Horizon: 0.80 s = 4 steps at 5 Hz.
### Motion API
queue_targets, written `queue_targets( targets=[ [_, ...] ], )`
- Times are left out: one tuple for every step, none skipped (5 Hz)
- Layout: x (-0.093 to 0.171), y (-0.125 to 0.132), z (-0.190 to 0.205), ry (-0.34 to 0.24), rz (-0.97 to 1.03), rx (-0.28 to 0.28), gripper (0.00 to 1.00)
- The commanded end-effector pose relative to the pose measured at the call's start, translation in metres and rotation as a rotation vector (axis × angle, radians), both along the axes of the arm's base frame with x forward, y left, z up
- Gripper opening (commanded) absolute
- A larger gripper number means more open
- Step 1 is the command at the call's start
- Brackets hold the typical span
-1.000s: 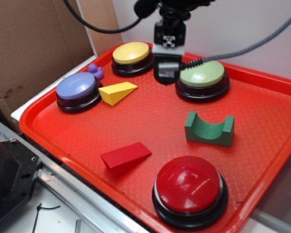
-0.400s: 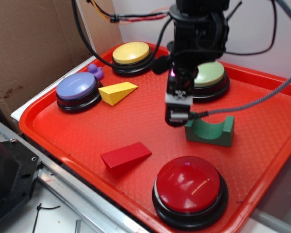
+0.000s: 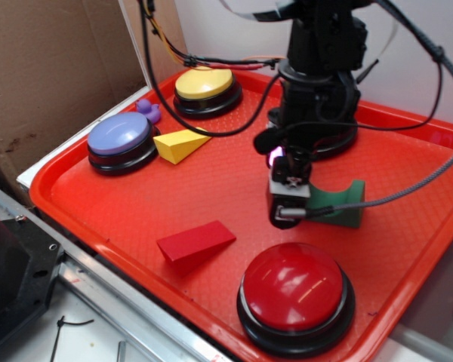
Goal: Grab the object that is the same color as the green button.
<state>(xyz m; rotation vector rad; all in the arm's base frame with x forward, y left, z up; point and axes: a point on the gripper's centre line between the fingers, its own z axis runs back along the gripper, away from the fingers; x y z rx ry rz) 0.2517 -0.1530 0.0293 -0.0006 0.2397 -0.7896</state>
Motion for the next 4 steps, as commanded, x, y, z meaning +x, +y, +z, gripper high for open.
queue_targets(
  targets=[
    [0.0, -0.026, 0.003, -0.021, -0.058, -0.03, 1.0],
    [0.001, -0.029, 0.001, -0.003, -0.072, -0.038, 1.0],
    [-0.004, -0.026, -0.004, 0.01, -0.05, -0.042, 0.0],
    [-0.004, -0.023, 0.007, -0.022, -0.051, -0.009, 0.0]
  ],
)
